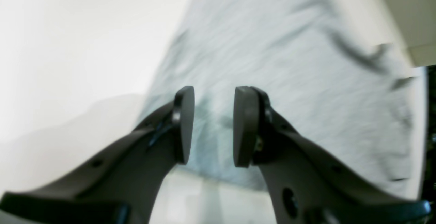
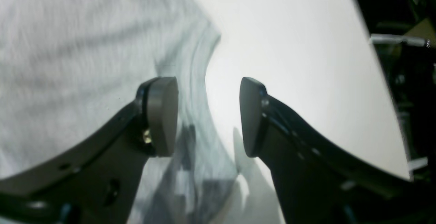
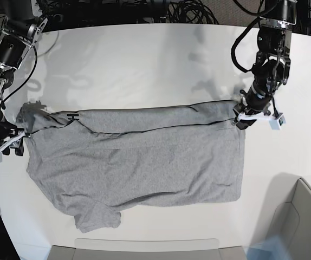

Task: Fold the T-shirt properly
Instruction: 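Lift the collar edge with both grippers and pull it toward the hem, then lower the folded edge and drag the shirt back with both grippers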

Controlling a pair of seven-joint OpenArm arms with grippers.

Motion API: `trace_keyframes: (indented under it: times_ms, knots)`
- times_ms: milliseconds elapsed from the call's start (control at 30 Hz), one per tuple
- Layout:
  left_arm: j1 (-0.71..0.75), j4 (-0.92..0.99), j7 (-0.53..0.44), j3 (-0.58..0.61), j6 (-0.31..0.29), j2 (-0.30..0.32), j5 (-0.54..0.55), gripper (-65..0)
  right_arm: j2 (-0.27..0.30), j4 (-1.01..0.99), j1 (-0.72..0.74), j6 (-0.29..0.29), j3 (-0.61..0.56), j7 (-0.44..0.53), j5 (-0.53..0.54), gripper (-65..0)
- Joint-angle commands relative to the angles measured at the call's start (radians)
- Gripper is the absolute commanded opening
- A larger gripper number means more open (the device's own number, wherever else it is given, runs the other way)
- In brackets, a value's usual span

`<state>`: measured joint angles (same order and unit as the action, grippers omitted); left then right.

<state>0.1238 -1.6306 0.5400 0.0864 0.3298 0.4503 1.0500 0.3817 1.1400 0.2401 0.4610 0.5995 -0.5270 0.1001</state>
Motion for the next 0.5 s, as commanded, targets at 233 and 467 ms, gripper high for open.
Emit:
trace_keyframes:
  times_ms: [233,467]
  knots:
    - [0.02,0.01,-0.011,0.002,-0.004,0.023,-0.089,-44.3,0.012,0.011,-0.054,0.003,0.01,0.026,0.014,-35.8]
    - [-0.025,0.062,0.125,0.003,-0.013,0.02,-0.086,-44.2,-0.02,0.011,-0.06,0.003,0.046,0.026,0.013,-35.8]
